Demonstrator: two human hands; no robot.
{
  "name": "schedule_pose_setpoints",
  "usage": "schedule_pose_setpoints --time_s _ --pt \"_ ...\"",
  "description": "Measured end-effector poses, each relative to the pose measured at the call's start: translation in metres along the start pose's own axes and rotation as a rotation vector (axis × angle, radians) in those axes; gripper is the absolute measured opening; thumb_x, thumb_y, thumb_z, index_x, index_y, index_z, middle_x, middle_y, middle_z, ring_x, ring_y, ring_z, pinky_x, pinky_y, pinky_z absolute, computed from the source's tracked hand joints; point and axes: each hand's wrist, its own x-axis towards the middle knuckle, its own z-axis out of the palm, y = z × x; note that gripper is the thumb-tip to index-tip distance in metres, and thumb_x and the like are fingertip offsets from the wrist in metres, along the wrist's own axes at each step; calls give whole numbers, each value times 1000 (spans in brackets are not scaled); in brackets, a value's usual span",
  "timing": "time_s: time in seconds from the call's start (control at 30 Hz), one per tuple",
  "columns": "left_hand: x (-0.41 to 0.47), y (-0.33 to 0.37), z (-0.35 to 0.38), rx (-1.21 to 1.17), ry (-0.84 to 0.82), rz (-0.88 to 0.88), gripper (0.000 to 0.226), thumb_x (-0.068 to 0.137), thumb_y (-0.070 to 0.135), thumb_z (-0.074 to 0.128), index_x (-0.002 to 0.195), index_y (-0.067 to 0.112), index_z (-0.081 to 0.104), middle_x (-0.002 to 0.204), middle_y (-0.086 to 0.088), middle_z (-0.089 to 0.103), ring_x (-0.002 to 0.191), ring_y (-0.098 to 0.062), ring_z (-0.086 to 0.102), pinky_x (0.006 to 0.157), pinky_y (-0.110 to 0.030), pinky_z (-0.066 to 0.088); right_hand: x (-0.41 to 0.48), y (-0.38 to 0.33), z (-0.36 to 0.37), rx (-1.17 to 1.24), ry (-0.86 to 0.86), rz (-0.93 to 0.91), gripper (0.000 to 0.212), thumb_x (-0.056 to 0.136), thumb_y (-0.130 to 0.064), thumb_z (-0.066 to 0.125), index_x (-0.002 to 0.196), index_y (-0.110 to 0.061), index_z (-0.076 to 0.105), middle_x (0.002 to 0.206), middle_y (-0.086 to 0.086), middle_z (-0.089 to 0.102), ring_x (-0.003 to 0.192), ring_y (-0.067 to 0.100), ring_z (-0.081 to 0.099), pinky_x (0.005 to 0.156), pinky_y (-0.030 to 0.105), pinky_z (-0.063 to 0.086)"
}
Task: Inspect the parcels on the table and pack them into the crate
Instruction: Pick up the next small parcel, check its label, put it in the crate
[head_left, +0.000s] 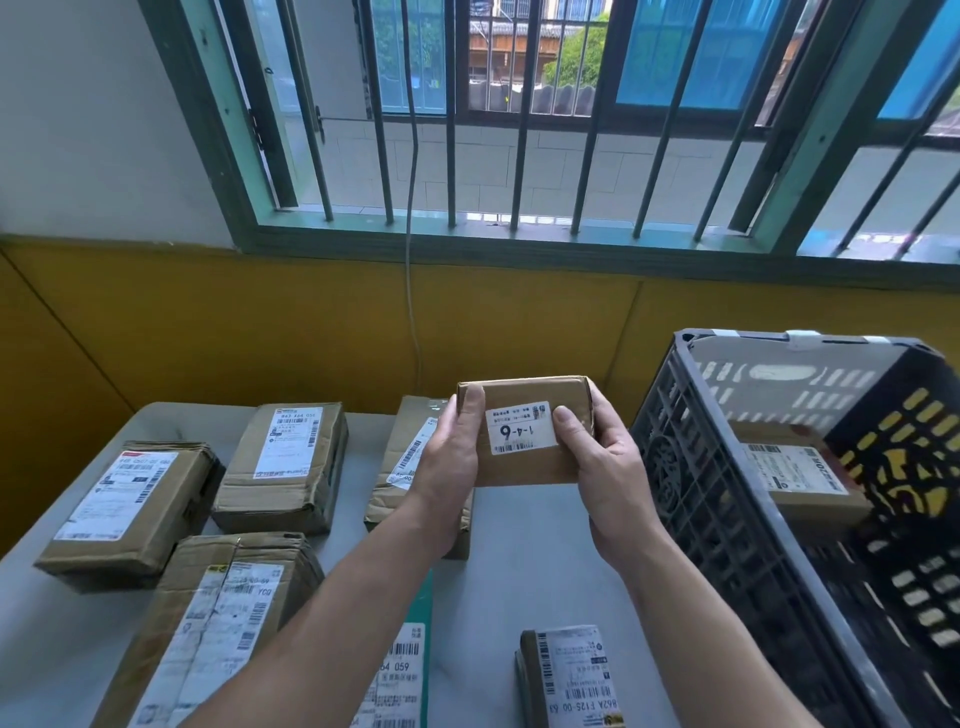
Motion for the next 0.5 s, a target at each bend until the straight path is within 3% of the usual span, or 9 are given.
schedule_pose_setpoints --time_s 0.1,0.23,0.3,0.37,0.4,0.5 --pt "-1 -2 0 -6 -22 11 56 99 61 39 145 28 46 92 7 77 87 -3 74 60 -17 57 1 -1 1 -15 18 4 48 103 -38 54 150 -35 46 130 -1 68 121 18 65 103 42 55" --pt "-5 0 2 -66 -19 -10 60 96 66 40 142 28 52 102 1 77 91 -7 75 61 -18 58 4 -1 1 14 53 21 43 105 -41 49 147 -37 50 128 0 70 119 21 66 105 47 53" --pt "-5 3 2 -96 -19 -29 60 87 76 40 118 34 70 101 -3 79 89 -14 77 62 -21 59 3 1 -1 32 56 10 39 104 -38 51 144 -41 53 128 -3 70 118 18 67 102 43 55" --pt "-4 6 2 -123 -26 -62 55 82 81 40 89 42 78 94 -3 80 84 -15 78 60 -23 59 2 4 -2 19 50 -9 37 104 -37 52 140 -46 55 123 -10 72 112 11 69 91 30 59" --pt "-3 6 2 -130 -26 -79 55 84 80 40 88 42 78 93 -4 80 82 -15 78 59 -24 59 1 5 -2 11 47 -15 37 104 -37 52 139 -47 55 118 -14 73 109 8 70 85 24 59" --pt "-2 4 0 -144 17 -114 53 95 68 45 116 26 70 94 -7 79 79 -16 78 57 -27 59 2 6 -3 -4 44 -8 34 105 -38 49 136 -50 56 107 -19 75 101 4 71 75 18 58"
